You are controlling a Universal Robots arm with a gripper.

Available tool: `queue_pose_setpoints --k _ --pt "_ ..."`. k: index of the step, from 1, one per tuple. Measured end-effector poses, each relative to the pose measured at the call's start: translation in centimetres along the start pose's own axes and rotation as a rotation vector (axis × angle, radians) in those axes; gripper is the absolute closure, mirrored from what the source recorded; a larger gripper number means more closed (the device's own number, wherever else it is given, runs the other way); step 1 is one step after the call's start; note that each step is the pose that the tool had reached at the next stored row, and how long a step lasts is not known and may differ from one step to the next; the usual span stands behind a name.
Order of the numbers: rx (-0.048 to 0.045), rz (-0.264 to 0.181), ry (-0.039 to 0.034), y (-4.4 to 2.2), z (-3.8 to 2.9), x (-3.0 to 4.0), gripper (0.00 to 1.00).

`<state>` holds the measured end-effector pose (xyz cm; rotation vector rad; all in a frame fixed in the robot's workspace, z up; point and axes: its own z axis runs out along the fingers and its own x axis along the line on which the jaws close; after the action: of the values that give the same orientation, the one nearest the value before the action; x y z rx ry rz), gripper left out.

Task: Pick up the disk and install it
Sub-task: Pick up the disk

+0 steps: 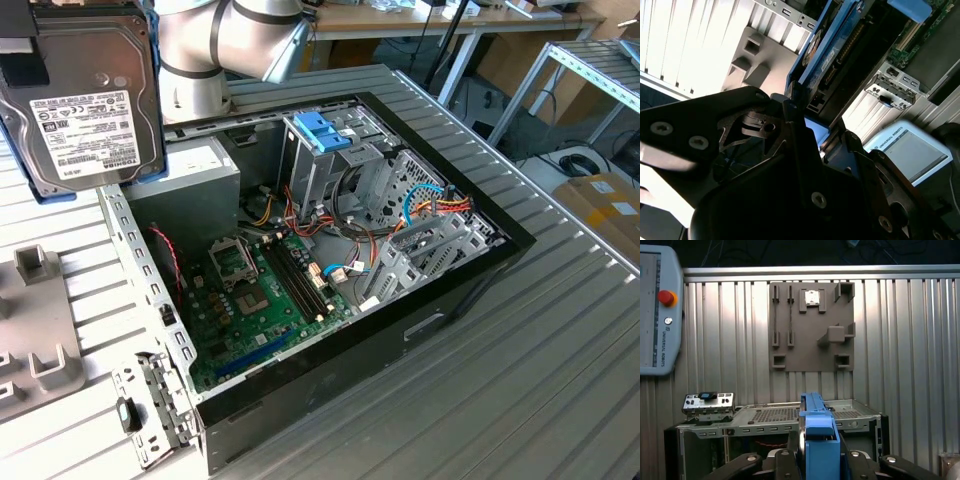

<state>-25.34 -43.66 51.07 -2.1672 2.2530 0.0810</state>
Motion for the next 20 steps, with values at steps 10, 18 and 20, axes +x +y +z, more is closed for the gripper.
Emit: queue_pose_setpoints --k 10,18,20 --pt "0.0000 0.000 0.0000 -0.82 0.00 -0.02 0.63" --pt "0.0000 0.000 0.0000 -1.39 0.01 -0.04 0.63" --pt "0.0000 0.000 0.0000 -1.50 0.01 -0.05 0.63"
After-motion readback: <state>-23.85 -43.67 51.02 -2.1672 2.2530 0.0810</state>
